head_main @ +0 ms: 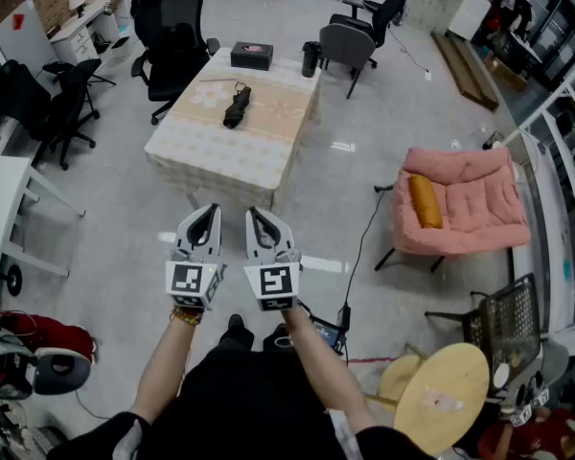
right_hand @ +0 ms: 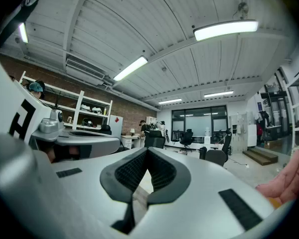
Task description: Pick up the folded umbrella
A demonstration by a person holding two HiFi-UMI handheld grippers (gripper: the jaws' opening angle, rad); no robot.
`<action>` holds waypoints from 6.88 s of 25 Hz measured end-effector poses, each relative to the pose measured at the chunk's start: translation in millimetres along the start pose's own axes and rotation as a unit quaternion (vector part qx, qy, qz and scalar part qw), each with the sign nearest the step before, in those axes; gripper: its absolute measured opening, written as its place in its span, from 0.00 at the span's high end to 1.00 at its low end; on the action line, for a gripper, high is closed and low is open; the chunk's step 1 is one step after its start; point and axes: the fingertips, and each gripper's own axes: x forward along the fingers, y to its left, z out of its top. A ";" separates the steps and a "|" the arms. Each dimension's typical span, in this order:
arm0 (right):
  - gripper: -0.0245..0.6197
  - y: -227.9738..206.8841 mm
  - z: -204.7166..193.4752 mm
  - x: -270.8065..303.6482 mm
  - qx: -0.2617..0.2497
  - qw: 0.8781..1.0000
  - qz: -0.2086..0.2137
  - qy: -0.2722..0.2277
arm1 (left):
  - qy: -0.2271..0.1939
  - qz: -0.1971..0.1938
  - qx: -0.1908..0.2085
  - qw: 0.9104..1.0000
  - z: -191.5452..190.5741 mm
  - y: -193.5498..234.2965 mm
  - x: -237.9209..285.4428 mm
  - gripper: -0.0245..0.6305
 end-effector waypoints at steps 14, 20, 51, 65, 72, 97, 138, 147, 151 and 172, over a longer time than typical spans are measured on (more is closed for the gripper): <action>0.94 29.6 2.0 62.3 -0.004 1.000 -0.024 -0.002 | 0.006 -0.028 -0.017 0.999 -10.0 63.2 19.2 0.94; 0.94 35.0 -3.7 100.8 -0.002 1.000 -0.022 0.011 | 0.010 -0.022 -0.020 1.000 -15.5 95.3 42.6 0.94; 0.94 -108.7 -63.3 337.1 0.048 0.995 0.073 0.045 | 0.068 0.081 -0.028 0.994 -80.0 179.3 294.3 0.94; 0.93 -71.0 -56.4 460.0 0.056 0.995 -0.036 0.072 | 0.066 -0.024 -0.045 0.997 -88.3 311.4 344.4 0.94; 0.93 -85.2 -73.9 503.7 0.055 0.993 -0.058 0.092 | 0.067 -0.040 -0.051 0.996 -93.0 339.6 367.3 0.94; 0.92 -171.9 -232.5 664.0 0.056 0.964 -0.097 0.241 | 0.075 -0.078 -0.053 0.993 -119.2 385.1 472.1 0.94; 0.57 -174.5 -359.7 693.2 0.217 0.889 -0.160 0.370 | 0.107 -0.096 -0.037 0.989 -122.7 405.6 471.0 0.94; 0.56 -173.0 -368.8 698.3 0.253 0.864 -0.174 0.399 | 0.111 -0.082 -0.037 0.990 -121.4 422.0 466.5 0.94; 0.55 -170.0 -376.5 689.5 0.276 0.844 -0.178 0.424 | 0.106 -0.078 -0.039 0.991 -120.8 424.9 463.5 0.94; 0.60 -173.2 -374.9 681.6 0.267 0.846 -0.181 0.425 | 0.104 -0.072 -0.036 0.991 -119.5 422.5 461.5 0.94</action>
